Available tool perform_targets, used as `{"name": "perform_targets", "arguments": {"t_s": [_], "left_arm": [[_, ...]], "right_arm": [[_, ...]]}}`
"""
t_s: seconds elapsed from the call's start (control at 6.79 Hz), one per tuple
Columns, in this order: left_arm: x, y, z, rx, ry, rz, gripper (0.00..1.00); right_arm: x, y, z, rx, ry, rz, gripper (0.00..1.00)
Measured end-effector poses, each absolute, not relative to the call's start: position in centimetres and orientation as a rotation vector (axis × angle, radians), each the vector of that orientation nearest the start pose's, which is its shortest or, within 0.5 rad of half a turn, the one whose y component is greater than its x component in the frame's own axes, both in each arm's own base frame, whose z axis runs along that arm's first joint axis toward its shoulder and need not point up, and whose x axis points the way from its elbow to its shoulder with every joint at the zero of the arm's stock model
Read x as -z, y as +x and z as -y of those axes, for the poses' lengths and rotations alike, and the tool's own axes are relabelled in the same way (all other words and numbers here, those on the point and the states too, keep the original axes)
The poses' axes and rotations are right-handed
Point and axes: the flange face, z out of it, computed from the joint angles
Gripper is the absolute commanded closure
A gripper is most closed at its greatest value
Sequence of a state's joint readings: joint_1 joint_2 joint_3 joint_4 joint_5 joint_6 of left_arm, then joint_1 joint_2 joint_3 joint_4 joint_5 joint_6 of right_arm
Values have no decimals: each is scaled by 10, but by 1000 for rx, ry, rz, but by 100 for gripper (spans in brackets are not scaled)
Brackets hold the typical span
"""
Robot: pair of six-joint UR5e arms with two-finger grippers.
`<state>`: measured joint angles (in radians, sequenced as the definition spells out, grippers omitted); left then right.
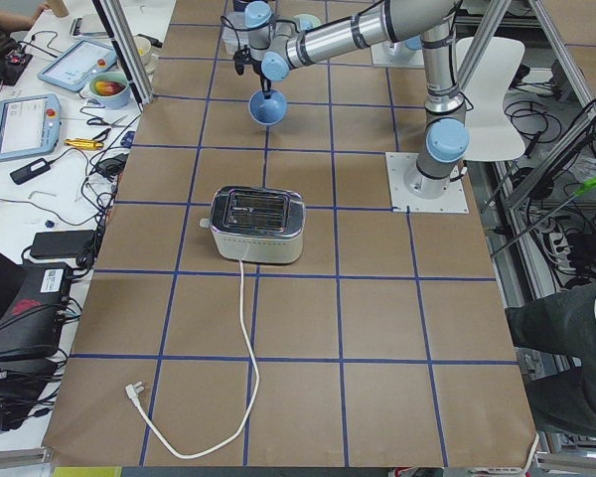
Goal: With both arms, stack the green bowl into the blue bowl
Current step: 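Carry the light blue bowl with the left gripper toward the table center, then release the blue bowl and raise the left gripper while the right arm reaches out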
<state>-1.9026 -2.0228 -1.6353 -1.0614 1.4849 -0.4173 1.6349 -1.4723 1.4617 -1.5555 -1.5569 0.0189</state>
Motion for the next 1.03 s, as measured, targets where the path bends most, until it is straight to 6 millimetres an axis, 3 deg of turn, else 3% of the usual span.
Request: {"name": "perform_targets", "arguments": {"t_s": [0.15, 0.29, 0.44, 0.74, 0.88, 1.03], "left_arm": [[-238, -374, 533, -64, -131, -3216, 100], [-223, -391, 528, -71, -124, -3214, 100], [-215, -399, 526, -69, -114, -3215, 1], [-228, -399, 529, -32, -94, -3239, 0], [-248, -390, 538, 0, -73, -3275, 0], [-271, -368, 553, 48, -45, -3310, 0]], "right_arm": [[-489, 168, 524, -8, -71, -3127, 0], [-490, 168, 524, -6, -71, -3126, 0], [-490, 168, 524, -6, -71, -3126, 0], [-489, 167, 524, -7, -72, -3126, 0], [-488, 164, 526, -13, -79, -3128, 0], [-484, 154, 529, -26, -111, -3131, 0]]}}
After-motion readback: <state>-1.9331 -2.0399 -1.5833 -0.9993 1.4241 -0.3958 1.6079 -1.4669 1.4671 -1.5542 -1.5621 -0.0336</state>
